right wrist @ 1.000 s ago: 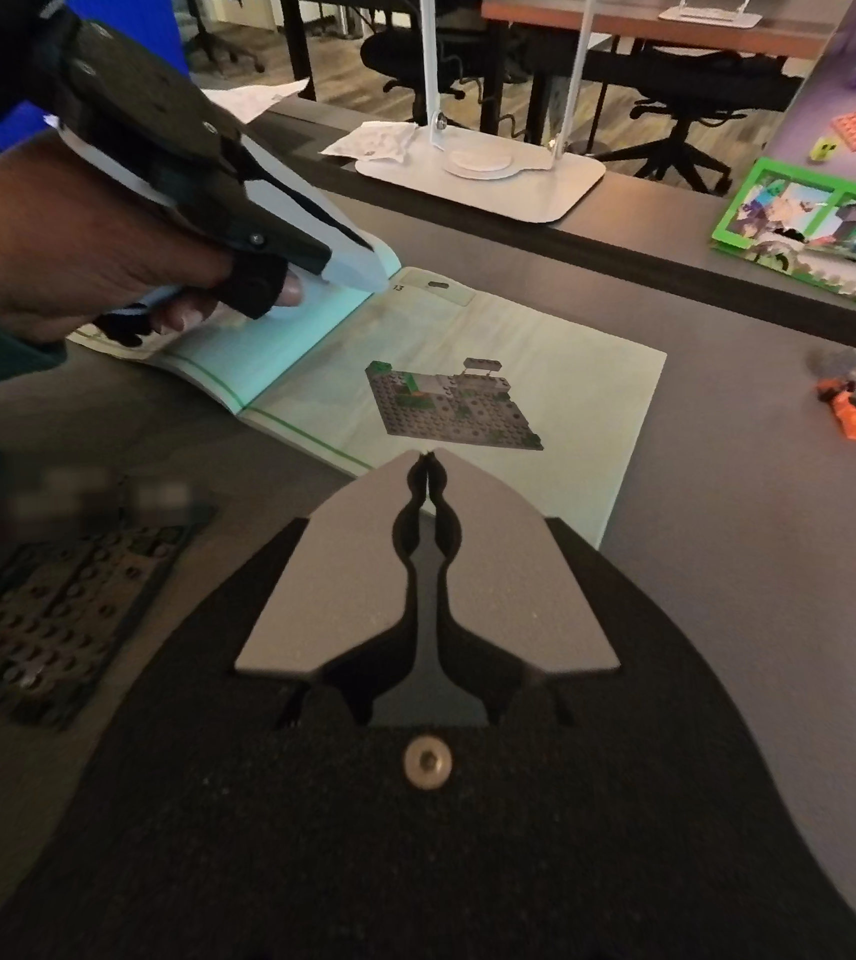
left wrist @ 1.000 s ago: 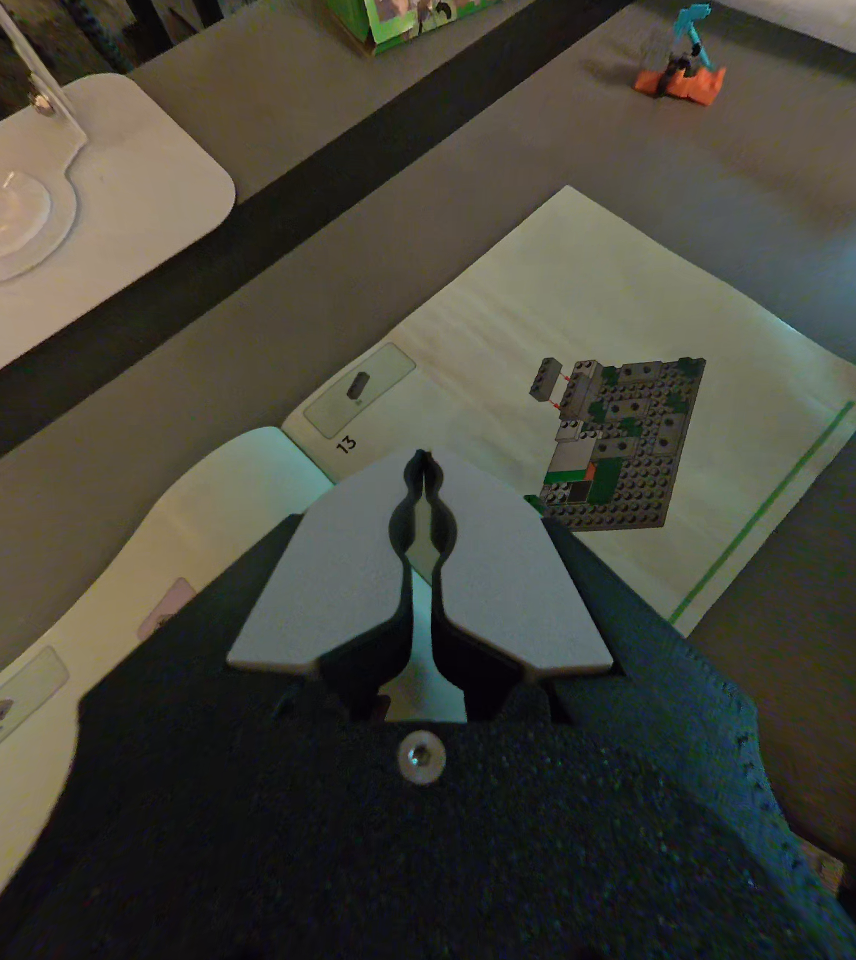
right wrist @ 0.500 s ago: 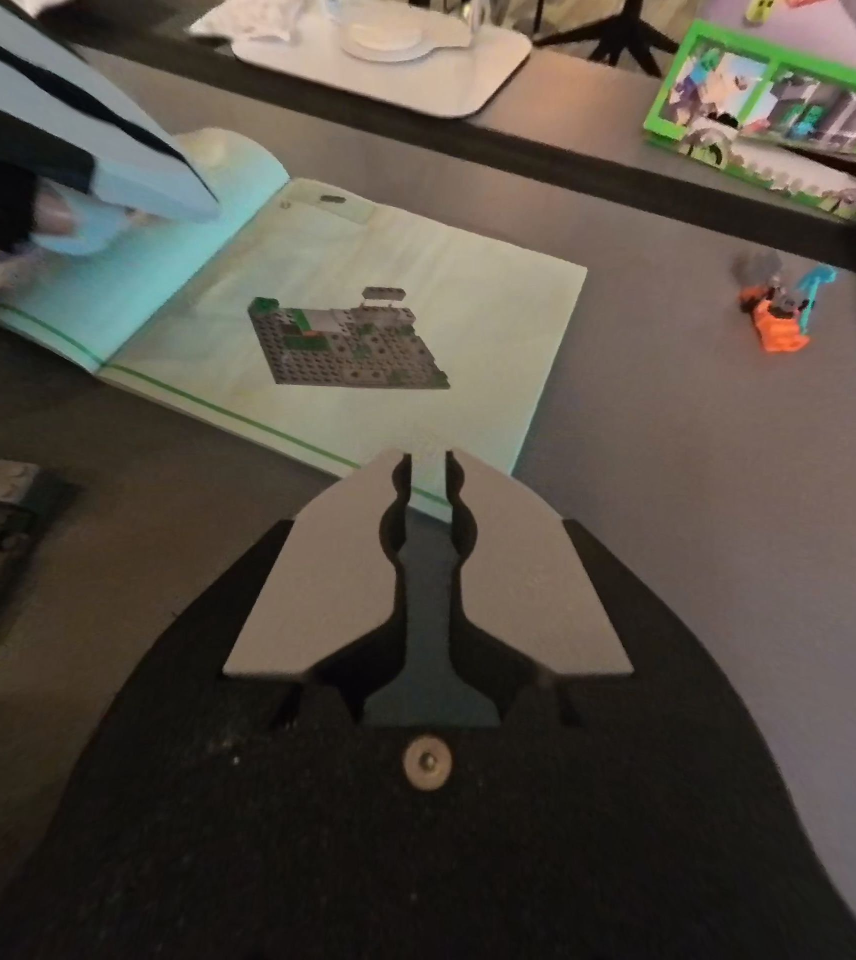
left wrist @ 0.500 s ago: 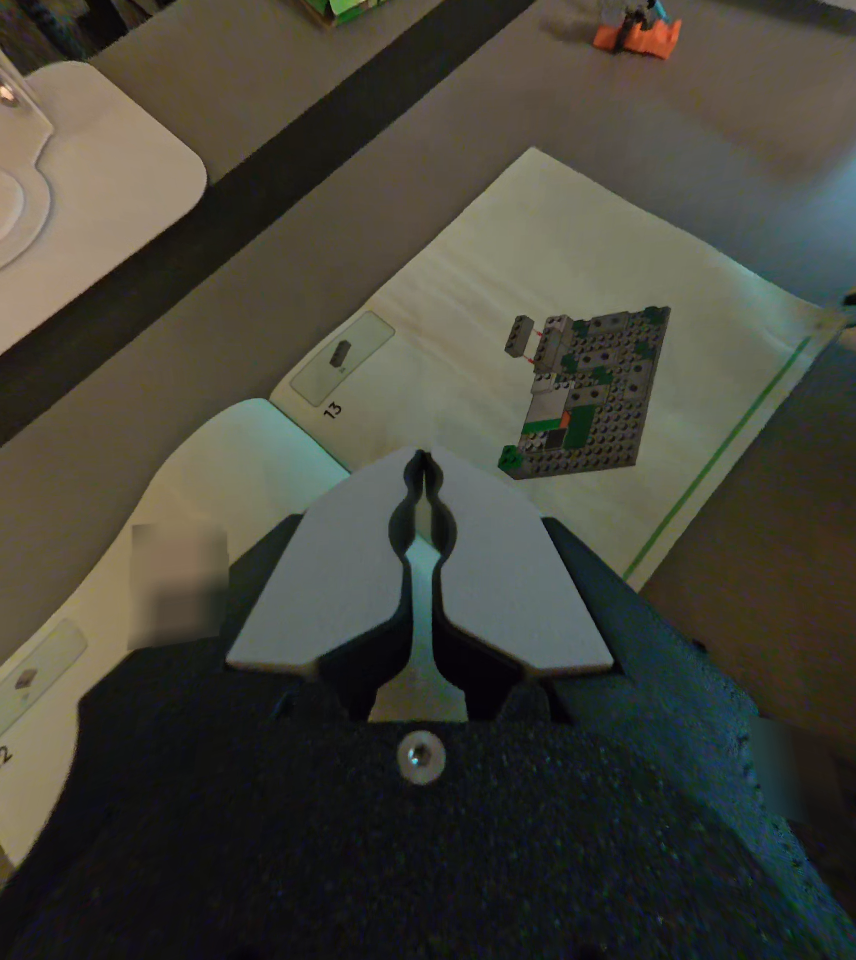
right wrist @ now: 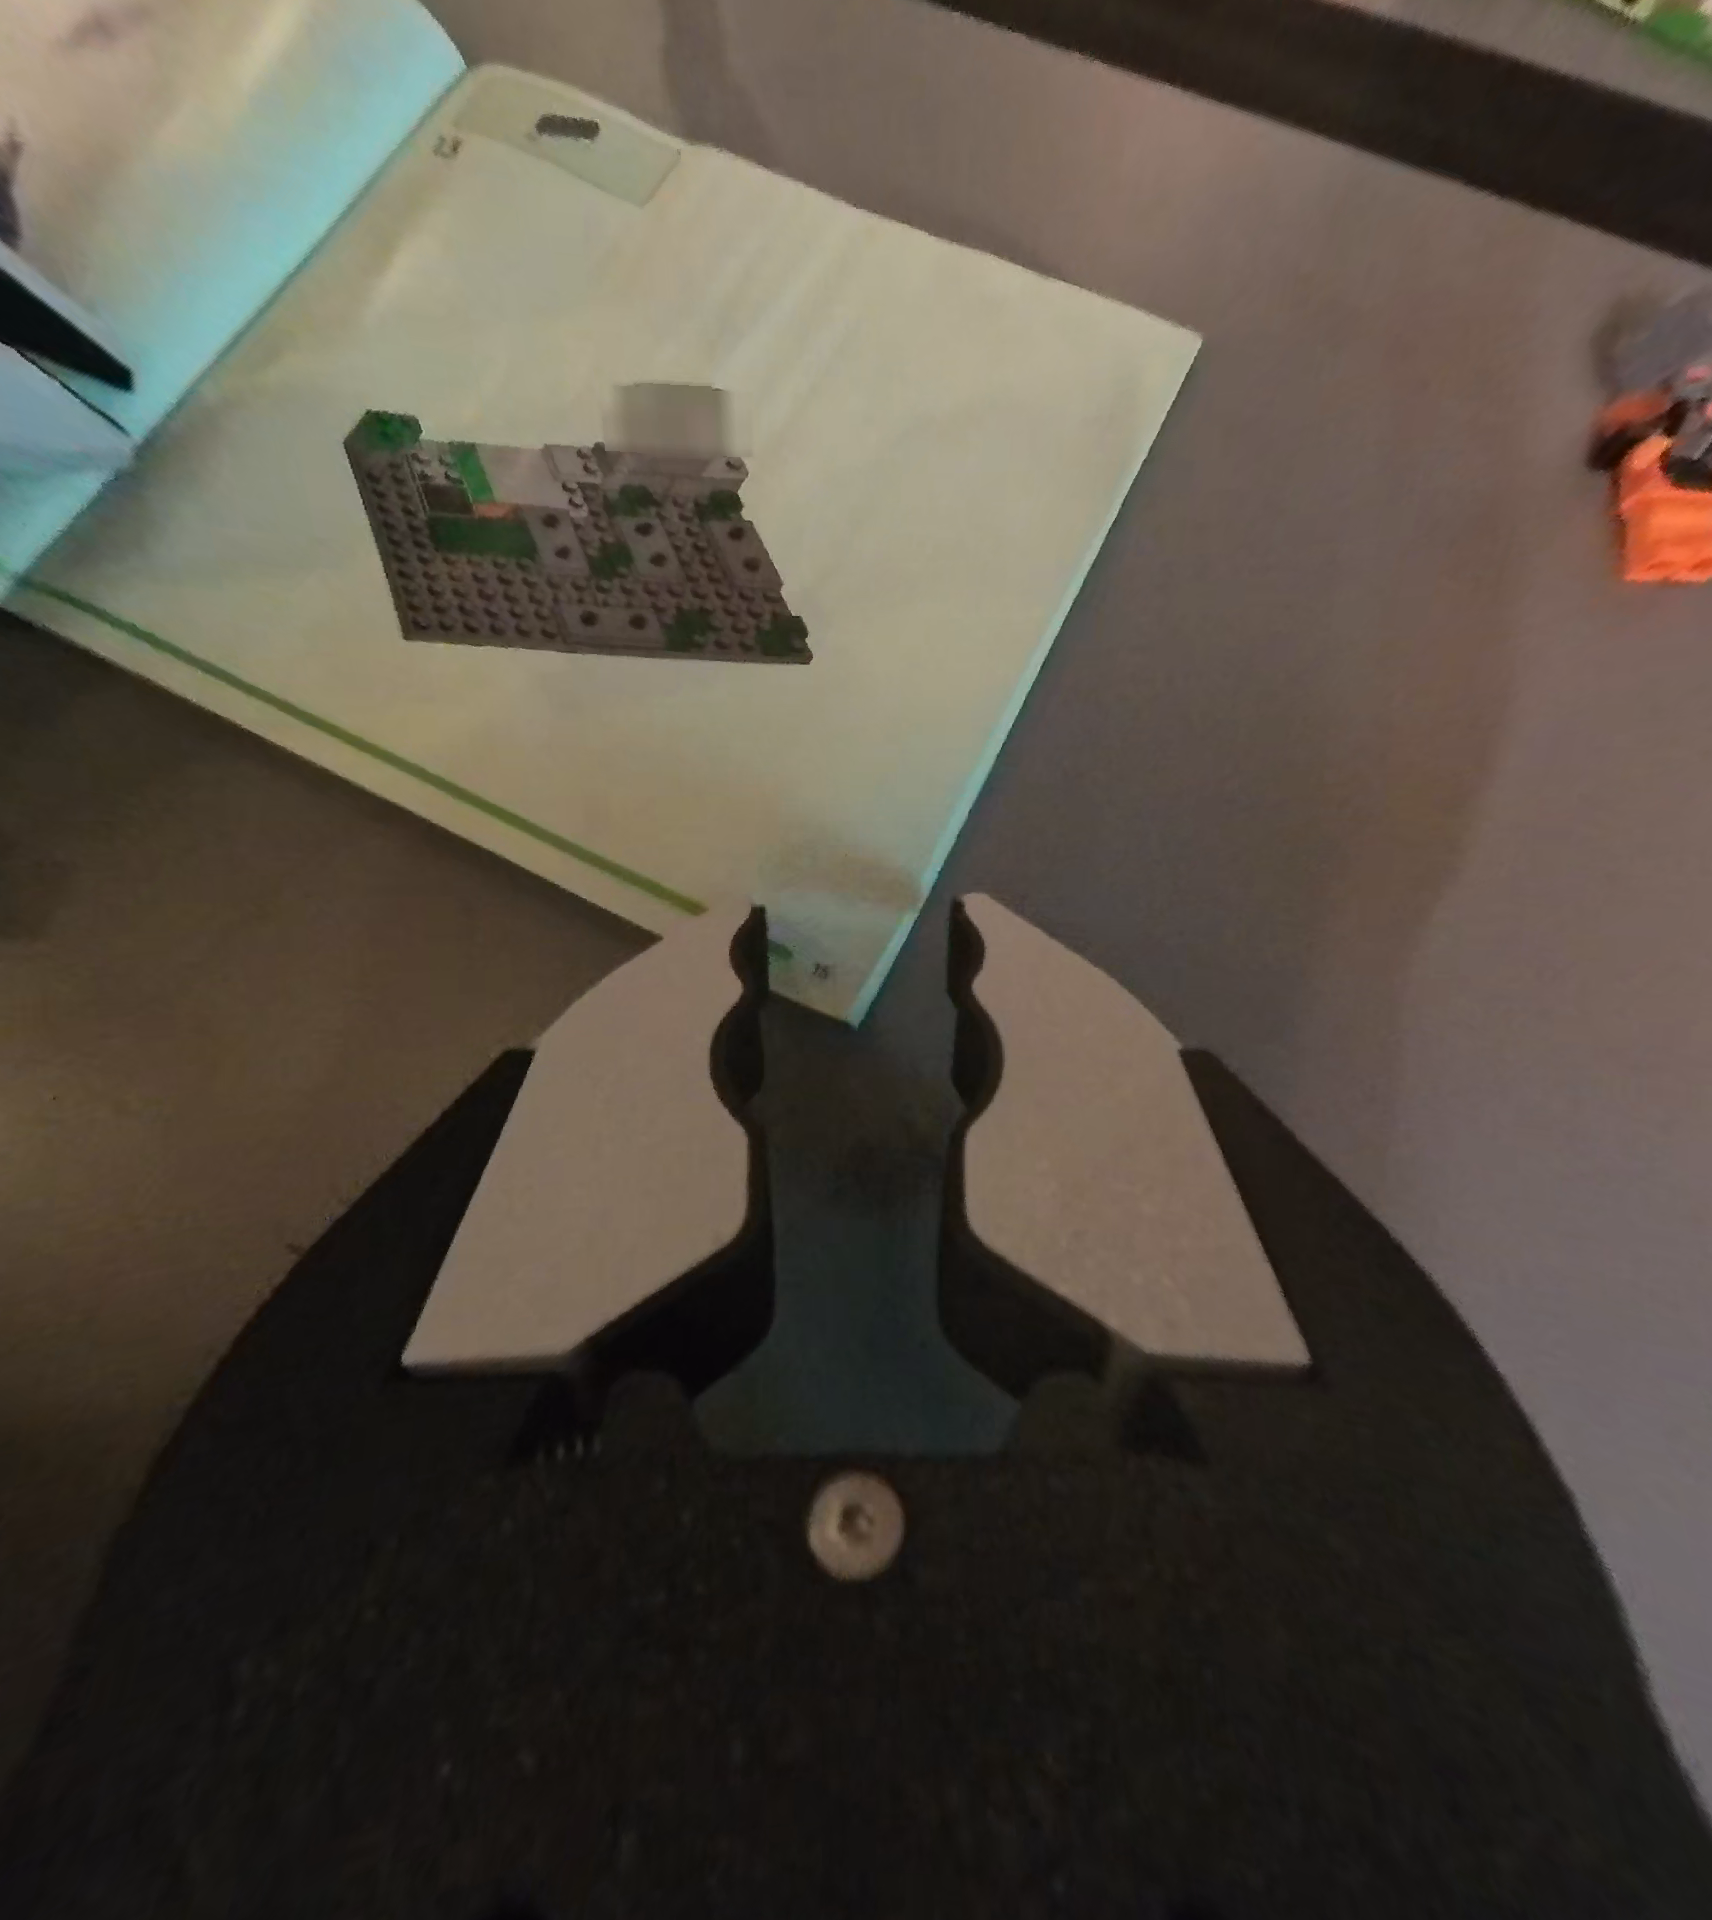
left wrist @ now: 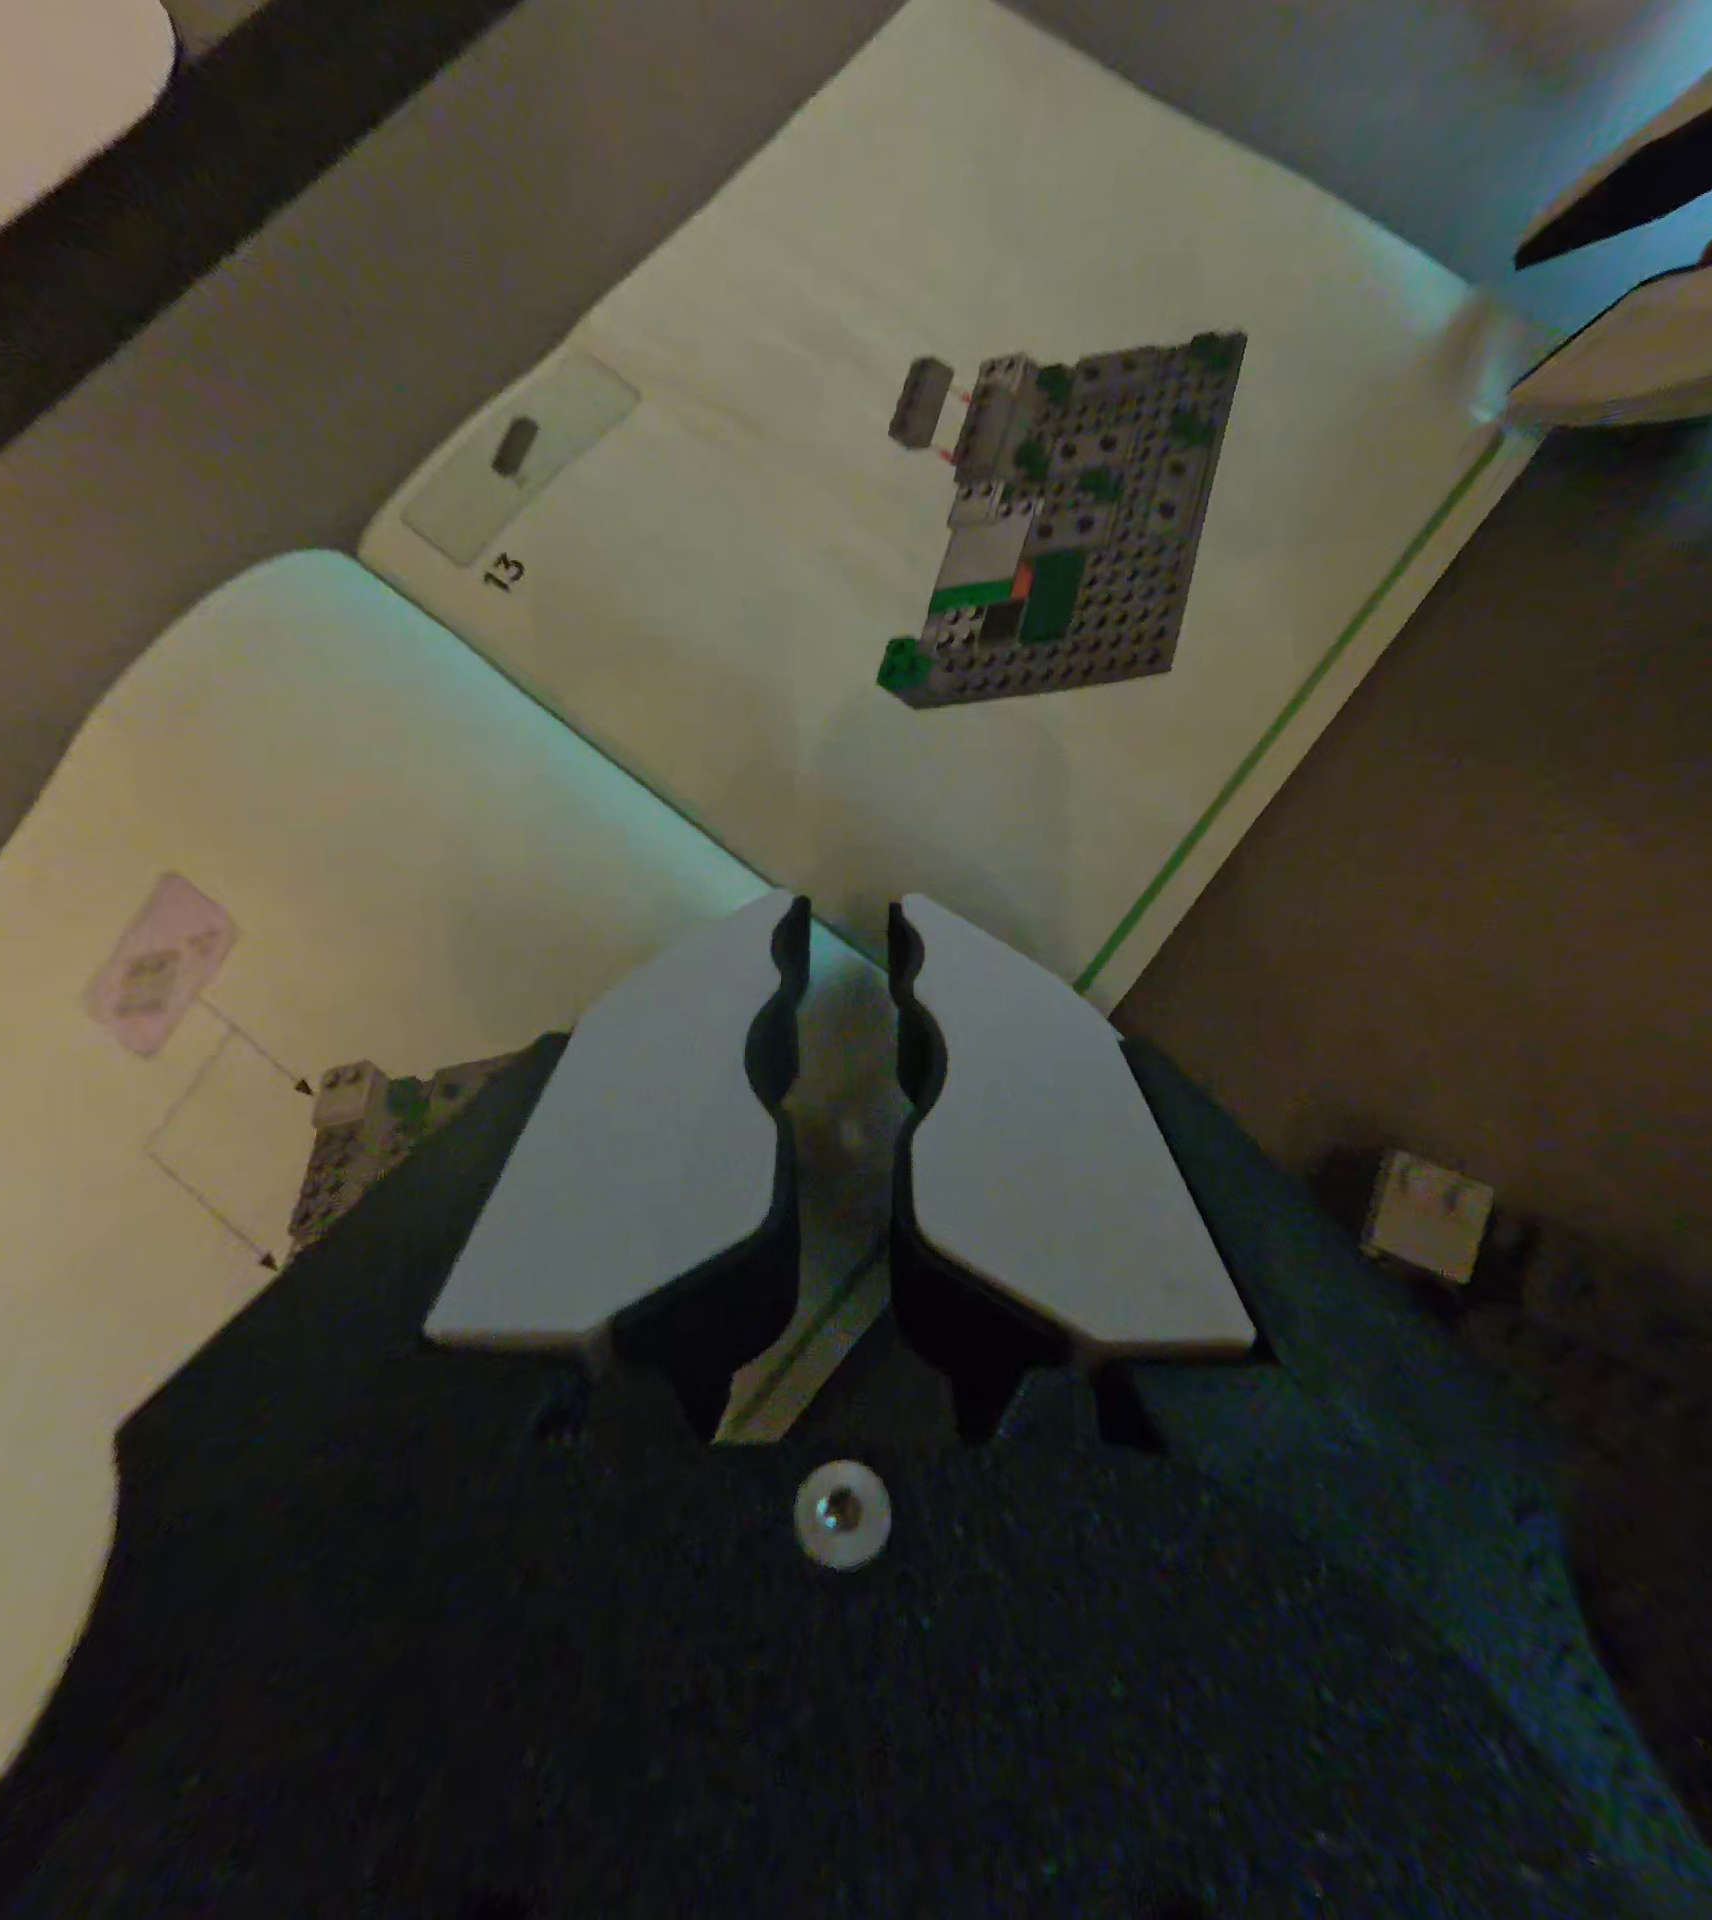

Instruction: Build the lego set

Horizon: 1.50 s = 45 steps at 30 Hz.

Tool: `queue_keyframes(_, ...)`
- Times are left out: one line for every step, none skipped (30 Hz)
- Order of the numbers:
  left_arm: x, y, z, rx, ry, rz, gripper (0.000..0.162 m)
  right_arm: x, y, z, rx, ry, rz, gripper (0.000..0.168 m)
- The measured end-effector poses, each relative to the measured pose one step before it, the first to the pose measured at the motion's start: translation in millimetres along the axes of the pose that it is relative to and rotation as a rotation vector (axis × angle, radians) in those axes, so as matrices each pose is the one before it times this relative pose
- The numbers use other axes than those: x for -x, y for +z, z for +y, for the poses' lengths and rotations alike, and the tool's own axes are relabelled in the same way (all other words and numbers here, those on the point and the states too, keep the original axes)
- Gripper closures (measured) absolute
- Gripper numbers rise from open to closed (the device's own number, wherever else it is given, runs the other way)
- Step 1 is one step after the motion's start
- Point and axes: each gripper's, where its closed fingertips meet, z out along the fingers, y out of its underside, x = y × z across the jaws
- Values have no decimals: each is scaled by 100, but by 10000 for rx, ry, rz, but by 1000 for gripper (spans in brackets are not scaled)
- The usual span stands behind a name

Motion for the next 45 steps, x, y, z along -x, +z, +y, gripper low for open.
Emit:
queue_keyframes(130, -49, 156, 28, 27, -27, 150, 172, 39, -36, 18, -108, 7, 137)
queue_keyframes(99, -86, 105, 19, 16, -9, 152, 337, 69, -29, 35, -77, -79, 139)
queue_keyframes(58, -73, 101, 40, 6, 10, 153, 379, 77, -39, 30, -123, -75, 143)
queue_keyframes(70, -64, 108, 45, 11, -17, 154, 337, 86, -43, 44, -158, -28, 147)
queue_keyframes(147, -70, 91, 27, 35, -73, 154, 263, 90, -69, 38, -130, 9, 151)
queue_keyframes(176, -46, 137, 54, 68, -95, 155, 222, 90, -100, 39, -92, 6, 153)
queue_keyframes(172, -57, 172, 69, 66, -98, 156, 224, 92, -103, 40, -61, -21, 153)
queue_keyframes(182, -74, 155, 49, 54, -84, 156, 239, 102, -113, 38, -26, -65, 154)
queue_keyframes(149, -91, 144, 39, 16, -55, 156, 293, 99, -99, 33, -15, -97, 154)
queue_keyframes(145, -128, 145, 35, -19, -31, 155, 316, 107, -97, 27, -35, -91, 154)
queue_keyframes(183, -142, 186, 45, -16, -31, 155, 345, 94, -105, 19, -65, -78, 154)
queue_keyframes(205, -140, 245, 75, -6, -44, 155, 387, 94, -99, 10, -79, -73, 155)
queue_keyframes(224, -150, 241, 69, 5, -54, 155, 430, 79, -101, 7, -77, -76, 155)
queue_keyframes(246, -173, 234, 51, -4, -61, 155, 478, 85, -92, 10, -72, -94, 155)
queue_keyframes(255, -168, 257, 68, -18, -62, 155, 480, 79, -99, 10, -64, -100, 155)
queue_keyframes(244, -166, 257, 68, -23, -55, 155, 470, 79, -85, 7, -67, -89, 156)
queue_keyframes(233, -166, 240, 53, -37, -49, 154, 460, 65, -85, 7, -82, -78, 156)
queue_keyframes(186, -150, 229, 44, -33, -38, 154, 439, 56, -74, 11, -84, -68, 156)
queue_keyframes(172, -151, 253, 61, -26, -35, 154, 416, 66, -72, 8, -75, -70, 156)
queue_keyframes(162, -150, 252, 63, -22, -34, 154, 385, 56, -81, -1, -62, -68, 156)
queue_keyframes(147, -143, 198, 30, -27, -41, 154, 313, 51, -61, -4, -51, -48, 156)
queue_keyframes(86, -115, 190, 26, -33, -22, 154, 207, 48, -56, -5, -44, -28, 156)
queue_keyframes(44, -99, 144, 14, -25, -6, 154, 124, 29, -37, -8, -22, -18, 156)
queue_keyframes(-16, -101, 128, 26, -18, 6, 154, 31, 23, -32, -15, 16, -22, 156)
queue_keyframes(-58, -83, 114, 30, -2, 7, 154, -14, 19, -16, -21, 42, -24, 155)
queue_keyframes(-66, -84, 99, 42, 16, 1, 154, -36, -2, -10, -23, 50, -20, 154)
queue_keyframes(-73, -82, 97, 49, 29, 0, 154, -49, -5, -7, -23, 50, -17, 153)
queue_keyframes(-81, -76, 71, 47, 30, 6, 154, -24, -16, -12, -23, 39, -16, 152)
queue_keyframes(-64, -94, 0, 3, 29, 3, 154, -22, -23, -39, -33, 19, 6, 151)
queue_keyframes(-69, -101, -83, -29, 1, 15, 154, -64, -62, -116, -61, 1, 43, 149)
queue_keyframes(-41, -140, -195, -80, -16, 12, 153, -90, -101, -234, -108, -12, 69, 148)
queue_keyframes(74, -167, -341, -170, -14, -65, 152, -148, -152, -359, -161, -1, 111, 148)
queue_keyframes(168, -168, -392, -186, -7, -100, 152, -203, -192, -464, -188, 15, 141, 147)
queue_keyframes(145, -144, -313, -123, -11, -68, 152, -183, -182, -486, -165, 10, 121, 147)
queue_keyframes(154, -125, -365, -151, -26, -85, 151, -159, -149, -505, -133, 4, 96, 147)
queue_keyframes(96, -161, -515, -242, -32, -77, 152, -102, -125, -549, -131, 1, 67, 146)
queue_keyframes(-59, -202, -532, -225, -40, -1, 152, -61, -92, -619, -155, 5, 51, 146)
queue_keyframes(-141, -212, -604, -256, -48, 36, 152, -36, -92, -717, -199, 7, 58, 146)
queue_keyframes(-161, -208, -654, -280, -73, 42, 153, 21, -78, -783, -236, -6, 50, 146)
queue_keyframes(-159, -177, -638, -271, -78, 46, 155, 63, -59, -796, -236, -13, 34, 146)
queue_keyframes(-97, -122, -604, -275, -104, 21, 156, 74, -35, -806, -246, -7, 28, 147)
queue_keyframes(-71, -29, -513, -245, -155, 28, 158, 78, -7, -842, -297, 3, 25, 148)
queue_keyframes(-118, 41, -424, -206, -217, 75, 160, 73, 52, -811, -329, 27, 26, 152)
queue_keyframes(-202, 84, -373, -206, -277, 140, 162, 59, 148, -702, -308, 57, 19, 157)
queue_keyframes(-270, 102, -362, -260, -276, 168, 162, 52, 249, -519, -244, 92, 4, 161)
